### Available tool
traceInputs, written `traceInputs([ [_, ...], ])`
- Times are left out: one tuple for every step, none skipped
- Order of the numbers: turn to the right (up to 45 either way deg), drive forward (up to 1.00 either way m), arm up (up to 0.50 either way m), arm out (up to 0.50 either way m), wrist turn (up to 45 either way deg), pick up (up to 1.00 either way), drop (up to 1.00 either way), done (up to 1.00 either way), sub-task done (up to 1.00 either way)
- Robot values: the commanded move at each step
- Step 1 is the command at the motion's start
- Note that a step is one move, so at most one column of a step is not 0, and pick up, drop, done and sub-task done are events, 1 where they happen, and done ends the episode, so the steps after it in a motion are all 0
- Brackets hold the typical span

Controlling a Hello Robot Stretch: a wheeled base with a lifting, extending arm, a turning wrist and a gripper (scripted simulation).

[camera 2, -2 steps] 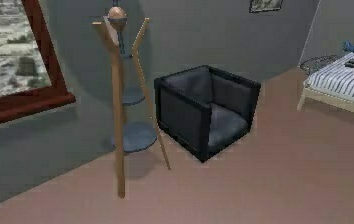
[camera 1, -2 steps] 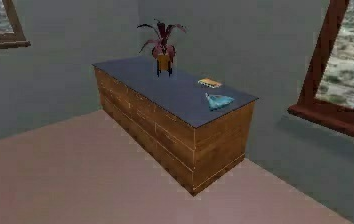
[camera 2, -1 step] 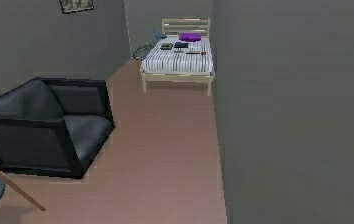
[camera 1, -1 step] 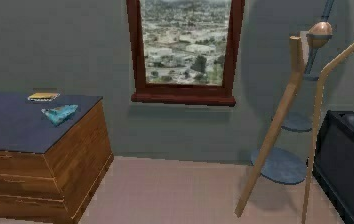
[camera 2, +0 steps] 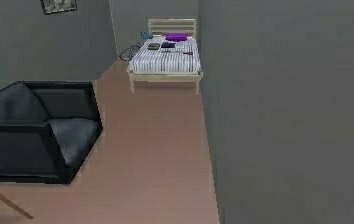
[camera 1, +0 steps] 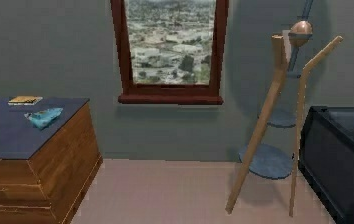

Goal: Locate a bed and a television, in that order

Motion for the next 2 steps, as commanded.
traceInputs([
  [0.0, 0.10, 0.00, 0.00, 0.0, 0.00, 0.00, 0.00, 0.00],
  [-45.0, 0.00, 0.00, 0.00, 0.0, 0.00, 0.00, 0.00, 0.00],
])
